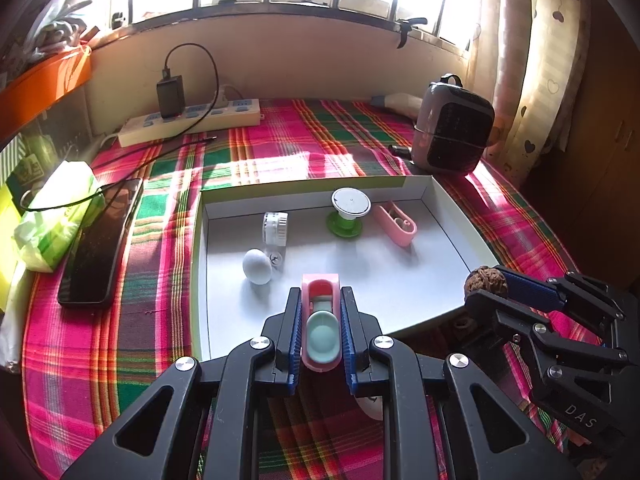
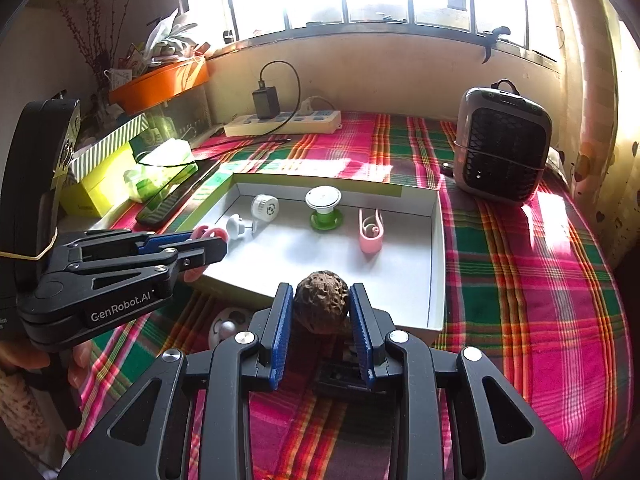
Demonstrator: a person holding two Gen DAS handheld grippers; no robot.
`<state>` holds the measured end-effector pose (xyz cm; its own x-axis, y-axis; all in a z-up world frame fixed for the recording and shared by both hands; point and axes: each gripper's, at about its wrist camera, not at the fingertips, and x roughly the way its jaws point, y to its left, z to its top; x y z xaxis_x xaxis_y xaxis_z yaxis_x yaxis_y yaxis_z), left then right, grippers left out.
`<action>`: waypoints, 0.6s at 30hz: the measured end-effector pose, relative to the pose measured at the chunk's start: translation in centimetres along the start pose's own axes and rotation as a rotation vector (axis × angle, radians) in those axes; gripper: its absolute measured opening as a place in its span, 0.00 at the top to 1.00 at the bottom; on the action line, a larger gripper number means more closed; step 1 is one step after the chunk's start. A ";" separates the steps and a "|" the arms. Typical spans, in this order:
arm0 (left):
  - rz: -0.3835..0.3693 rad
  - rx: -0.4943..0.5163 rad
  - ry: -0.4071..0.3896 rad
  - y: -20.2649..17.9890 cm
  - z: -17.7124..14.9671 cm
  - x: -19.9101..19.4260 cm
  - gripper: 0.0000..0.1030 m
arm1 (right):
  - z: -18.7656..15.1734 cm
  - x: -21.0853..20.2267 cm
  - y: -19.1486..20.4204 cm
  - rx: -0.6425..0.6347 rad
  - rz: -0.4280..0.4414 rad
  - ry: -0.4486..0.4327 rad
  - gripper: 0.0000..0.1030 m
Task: Organize objects
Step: 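Lift and carry the pink holder into the box while the right tool carries the walnut, then lower and open the left tool releasing the holder while the right tool releases the walnut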
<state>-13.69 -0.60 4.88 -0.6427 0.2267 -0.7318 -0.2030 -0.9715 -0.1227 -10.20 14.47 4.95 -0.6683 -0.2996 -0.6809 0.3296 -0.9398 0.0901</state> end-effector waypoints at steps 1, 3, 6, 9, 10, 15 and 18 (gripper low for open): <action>0.001 0.000 0.000 0.0 0.2 0.2 0.85 | 0.3 0.2 -0.2 -0.002 -0.007 -0.001 0.71; 0.000 0.003 -0.003 0.0 0.6 0.5 0.85 | 0.8 0.7 -0.6 -0.005 -0.022 0.002 0.71; -0.001 0.000 0.005 0.0 1.2 1.2 0.85 | 1.6 1.5 -1.0 -0.007 -0.039 0.006 0.71; 0.001 0.005 0.006 -0.1 1.5 1.6 0.85 | 2.1 2.3 -1.5 -0.007 -0.052 0.017 0.71; 0.002 0.004 0.008 -0.1 1.6 1.8 0.85 | 2.2 2.6 -1.6 -0.009 -0.056 0.020 0.71; 0.002 0.006 0.023 -0.1 2.0 2.7 0.85 | 2.9 3.9 -1.9 -0.024 -0.077 0.038 0.71; 0.005 0.002 0.028 -0.1 2.2 3.2 0.85 | 3.2 4.6 -2.2 -0.026 -0.086 0.047 0.71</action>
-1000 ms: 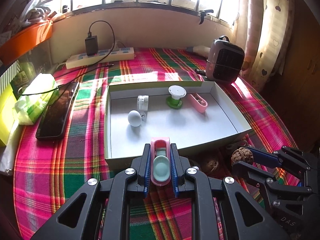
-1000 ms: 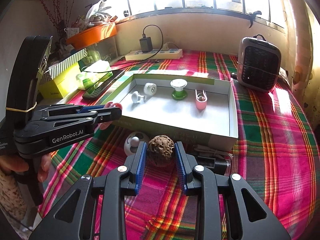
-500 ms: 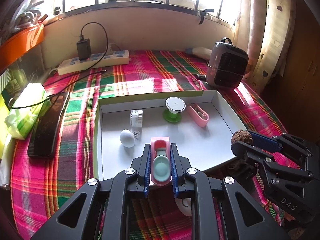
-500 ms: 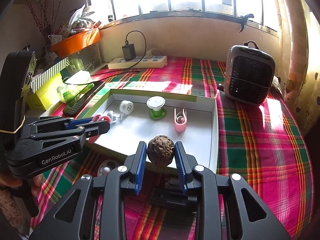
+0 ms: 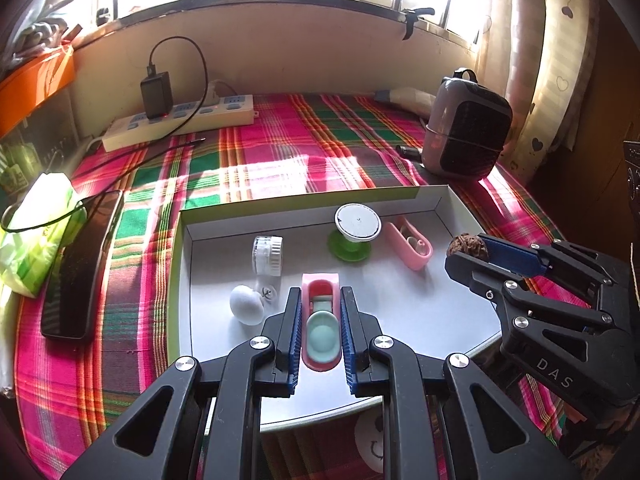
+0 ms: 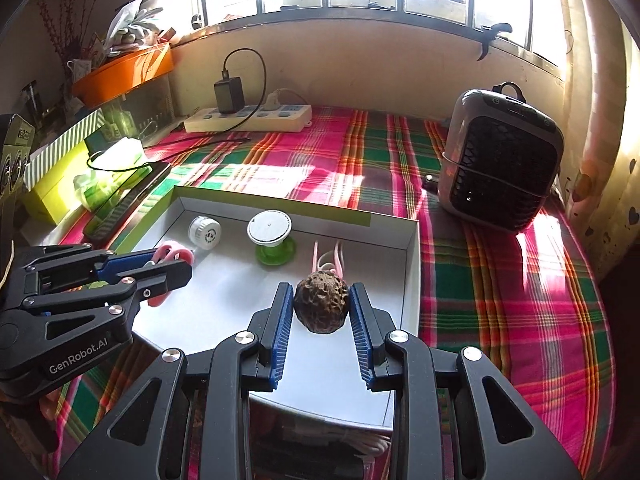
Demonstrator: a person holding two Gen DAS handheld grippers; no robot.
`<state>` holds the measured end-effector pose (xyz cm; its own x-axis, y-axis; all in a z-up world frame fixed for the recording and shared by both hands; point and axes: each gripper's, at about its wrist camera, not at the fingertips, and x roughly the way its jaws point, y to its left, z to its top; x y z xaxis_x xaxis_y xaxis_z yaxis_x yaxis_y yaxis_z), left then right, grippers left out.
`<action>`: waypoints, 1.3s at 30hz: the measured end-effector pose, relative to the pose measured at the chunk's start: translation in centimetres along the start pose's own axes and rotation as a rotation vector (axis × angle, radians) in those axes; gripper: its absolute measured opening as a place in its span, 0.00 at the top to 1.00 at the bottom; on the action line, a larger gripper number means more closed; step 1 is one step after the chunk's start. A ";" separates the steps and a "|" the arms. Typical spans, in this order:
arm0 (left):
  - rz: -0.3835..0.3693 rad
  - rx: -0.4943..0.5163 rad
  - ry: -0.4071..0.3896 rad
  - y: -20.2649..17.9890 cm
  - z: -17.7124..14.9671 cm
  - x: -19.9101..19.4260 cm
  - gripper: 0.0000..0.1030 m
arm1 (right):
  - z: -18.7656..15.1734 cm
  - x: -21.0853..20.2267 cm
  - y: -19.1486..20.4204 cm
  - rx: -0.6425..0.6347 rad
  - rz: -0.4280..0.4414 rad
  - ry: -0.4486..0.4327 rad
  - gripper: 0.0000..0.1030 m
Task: Organize objects
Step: 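Lower and open the left tool releasing the holder while the right tool releases the walnut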
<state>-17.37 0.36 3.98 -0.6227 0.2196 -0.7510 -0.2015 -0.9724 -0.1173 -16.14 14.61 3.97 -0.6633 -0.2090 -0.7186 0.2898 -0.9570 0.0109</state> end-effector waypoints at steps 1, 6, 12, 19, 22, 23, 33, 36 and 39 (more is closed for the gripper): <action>0.002 -0.002 0.003 0.0 0.1 0.2 0.85 | 0.1 0.2 -0.1 0.000 -0.004 0.003 0.71; 0.009 0.003 0.011 -0.1 0.6 1.1 0.85 | 1.1 1.2 -0.8 0.003 -0.020 0.011 0.71; 0.014 0.000 0.023 -0.1 1.1 2.0 0.85 | 2.3 2.7 -1.3 0.000 -0.052 0.025 0.71; 0.029 0.000 0.035 0.1 1.4 3.1 0.85 | 2.7 4.2 -1.6 -0.016 -0.092 0.052 0.71; 0.033 -0.005 0.038 0.3 1.5 3.4 0.85 | 2.8 4.7 -1.7 -0.023 -0.104 0.059 0.71; 0.033 -0.007 0.039 0.3 1.5 3.5 0.85 | 2.9 4.8 -1.8 -0.023 -0.104 0.060 0.71; 0.035 -0.002 0.050 0.1 1.7 4.3 0.85 | 3.2 5.5 -1.7 -0.047 -0.120 0.062 0.71; 0.039 0.001 0.050 0.0 1.8 4.5 0.85 | 3.0 5.4 -1.7 -0.045 -0.113 0.062 0.71; 0.042 0.003 0.057 0.0 1.8 4.8 0.85 | 3.0 5.4 -1.7 -0.040 -0.101 0.063 0.71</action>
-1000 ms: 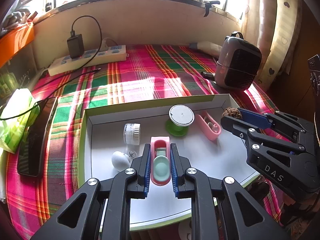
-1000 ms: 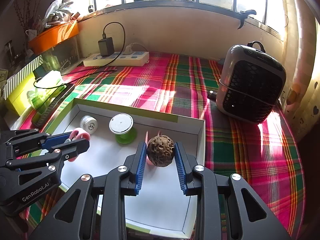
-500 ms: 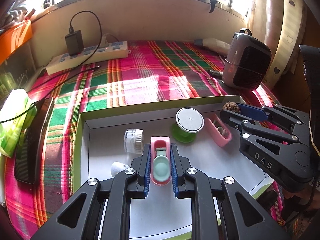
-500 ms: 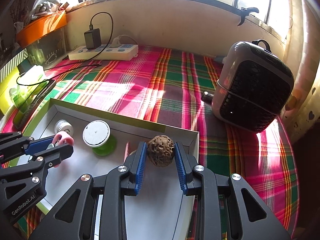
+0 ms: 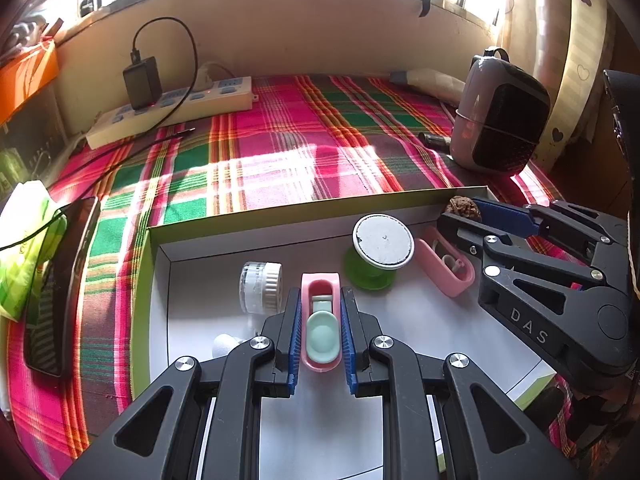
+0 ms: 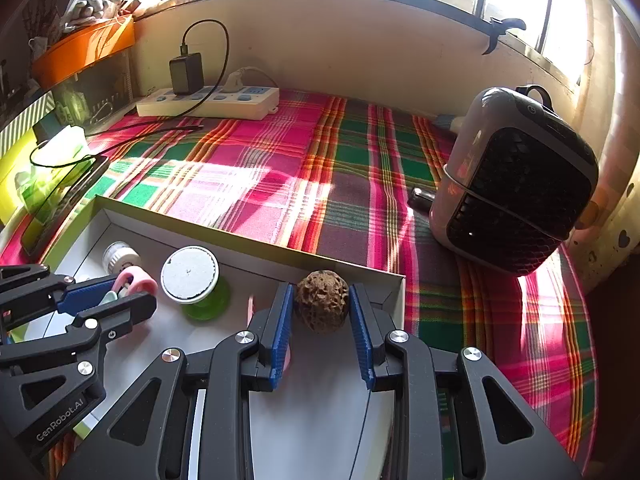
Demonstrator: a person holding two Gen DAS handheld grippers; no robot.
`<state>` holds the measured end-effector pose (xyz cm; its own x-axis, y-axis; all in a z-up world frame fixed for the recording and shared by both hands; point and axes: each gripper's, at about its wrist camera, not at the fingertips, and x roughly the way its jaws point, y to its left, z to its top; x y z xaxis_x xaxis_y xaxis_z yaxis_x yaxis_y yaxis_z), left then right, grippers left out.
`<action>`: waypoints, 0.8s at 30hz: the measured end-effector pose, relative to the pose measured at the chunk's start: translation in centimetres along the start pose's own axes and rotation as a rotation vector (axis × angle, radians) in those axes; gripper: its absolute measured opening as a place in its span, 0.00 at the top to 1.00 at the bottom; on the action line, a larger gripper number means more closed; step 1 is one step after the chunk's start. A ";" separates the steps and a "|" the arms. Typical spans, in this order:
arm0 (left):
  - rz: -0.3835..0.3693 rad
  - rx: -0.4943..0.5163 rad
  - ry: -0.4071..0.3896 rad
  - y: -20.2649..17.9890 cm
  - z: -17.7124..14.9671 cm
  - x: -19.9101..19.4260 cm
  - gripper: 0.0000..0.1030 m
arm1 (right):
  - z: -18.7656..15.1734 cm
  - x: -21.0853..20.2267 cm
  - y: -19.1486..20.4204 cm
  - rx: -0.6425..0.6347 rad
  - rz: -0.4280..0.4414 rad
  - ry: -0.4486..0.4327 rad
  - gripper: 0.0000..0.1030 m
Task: Organize objects
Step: 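Lower and open the left tool releasing the holder while the right tool releases the walnut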
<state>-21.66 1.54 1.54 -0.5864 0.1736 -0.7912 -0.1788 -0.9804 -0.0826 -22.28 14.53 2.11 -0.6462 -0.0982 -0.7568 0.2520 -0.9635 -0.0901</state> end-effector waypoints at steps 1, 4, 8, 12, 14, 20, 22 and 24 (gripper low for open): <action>0.000 0.000 0.001 0.0 0.0 0.0 0.85 | 0.1 0.0 0.1 0.004 0.007 0.002 0.71; -0.001 0.001 0.001 0.0 0.0 0.1 0.85 | 0.1 0.1 0.1 0.012 0.026 0.004 0.71; 0.003 -0.003 0.006 0.0 0.0 0.3 0.85 | 0.2 0.3 -0.1 0.040 0.041 0.011 0.71; 0.003 -0.002 0.007 0.0 0.0 0.4 0.85 | 0.3 0.4 -0.2 0.057 0.034 0.017 0.71; 0.002 -0.001 0.007 0.1 0.1 0.4 0.85 | 0.3 0.4 -0.1 0.057 0.038 0.017 0.71; 0.002 -0.003 0.008 0.1 0.1 0.4 0.85 | 0.3 0.4 -0.1 0.053 0.031 0.020 0.71; 0.001 -0.004 0.008 0.1 0.1 0.5 0.85 | 0.3 0.5 -0.1 0.054 0.029 0.021 0.71; 0.000 -0.007 0.009 0.1 0.0 0.5 0.85 | 0.4 0.5 -0.1 0.057 0.031 0.023 0.71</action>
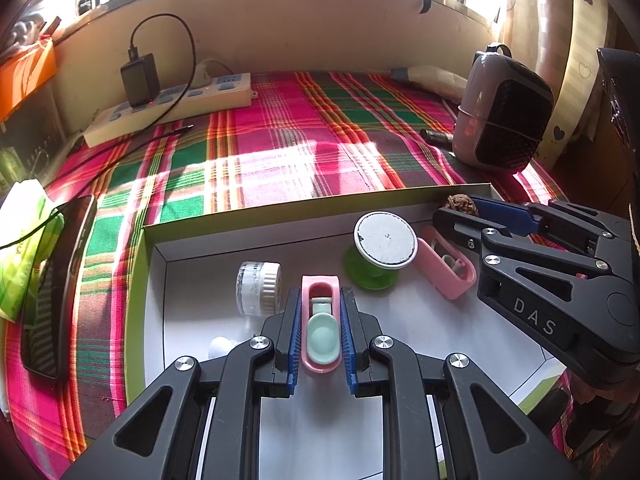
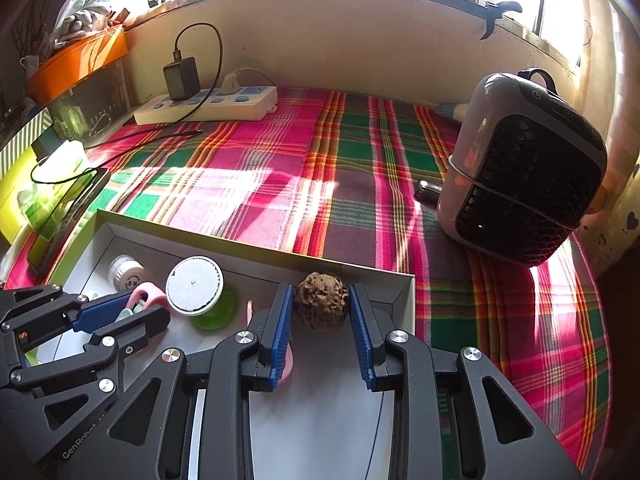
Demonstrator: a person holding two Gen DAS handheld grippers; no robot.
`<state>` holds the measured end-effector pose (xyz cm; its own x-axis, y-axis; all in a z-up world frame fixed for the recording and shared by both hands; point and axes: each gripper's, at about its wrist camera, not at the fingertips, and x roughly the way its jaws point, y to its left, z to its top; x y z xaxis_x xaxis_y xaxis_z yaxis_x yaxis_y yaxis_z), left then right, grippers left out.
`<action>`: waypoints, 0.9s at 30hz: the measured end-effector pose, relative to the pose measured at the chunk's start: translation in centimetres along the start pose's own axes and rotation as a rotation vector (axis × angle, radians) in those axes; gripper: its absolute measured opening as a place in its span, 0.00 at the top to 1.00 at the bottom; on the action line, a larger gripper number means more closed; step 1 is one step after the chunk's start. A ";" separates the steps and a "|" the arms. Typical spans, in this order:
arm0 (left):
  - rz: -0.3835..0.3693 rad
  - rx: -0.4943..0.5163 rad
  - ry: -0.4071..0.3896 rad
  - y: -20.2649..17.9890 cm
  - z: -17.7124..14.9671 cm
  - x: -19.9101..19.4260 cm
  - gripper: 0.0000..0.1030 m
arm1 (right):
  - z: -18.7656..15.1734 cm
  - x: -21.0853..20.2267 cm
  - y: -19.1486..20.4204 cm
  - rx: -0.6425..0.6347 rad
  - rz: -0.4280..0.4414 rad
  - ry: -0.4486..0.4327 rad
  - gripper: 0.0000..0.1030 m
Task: Organize objects
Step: 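Lower and open the left tool releasing the holder while the right tool releases the walnut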
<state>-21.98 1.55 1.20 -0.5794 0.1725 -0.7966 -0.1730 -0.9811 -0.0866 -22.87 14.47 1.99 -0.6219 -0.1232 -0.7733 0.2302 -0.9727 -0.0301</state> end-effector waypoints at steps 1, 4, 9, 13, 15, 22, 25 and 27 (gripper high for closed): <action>-0.002 -0.001 0.001 0.0 0.0 0.0 0.85 | 0.0 0.0 0.0 0.000 0.001 0.000 0.71; -0.002 -0.001 0.002 -0.1 0.0 0.1 0.84 | 0.0 0.0 -0.1 0.005 0.005 -0.001 0.71; -0.002 0.002 0.002 -0.1 0.0 0.0 0.83 | 0.0 0.1 -0.1 0.007 0.005 -0.002 0.71; -0.005 0.001 0.004 -0.2 0.0 0.0 0.78 | 0.0 0.0 -0.1 0.007 0.005 -0.002 0.71; -0.006 0.000 0.002 -0.1 0.0 0.0 0.76 | 0.0 0.0 -0.1 0.008 0.005 -0.002 0.71; -0.004 0.001 0.002 -0.1 0.0 0.0 0.73 | -0.1 0.0 -0.1 0.015 0.009 -0.002 0.71; -0.003 -0.002 0.002 -0.1 0.0 0.0 0.71 | -0.1 0.0 -0.1 0.016 0.008 -0.002 0.66; 0.002 -0.007 0.000 0.0 0.0 0.0 0.70 | -0.1 0.0 -0.1 0.019 0.011 -0.001 0.63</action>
<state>-21.98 1.60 1.20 -0.5793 0.1707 -0.7970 -0.1665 -0.9820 -0.0892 -22.83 14.60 1.90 -0.6204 -0.1340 -0.7728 0.2230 -0.9748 -0.0100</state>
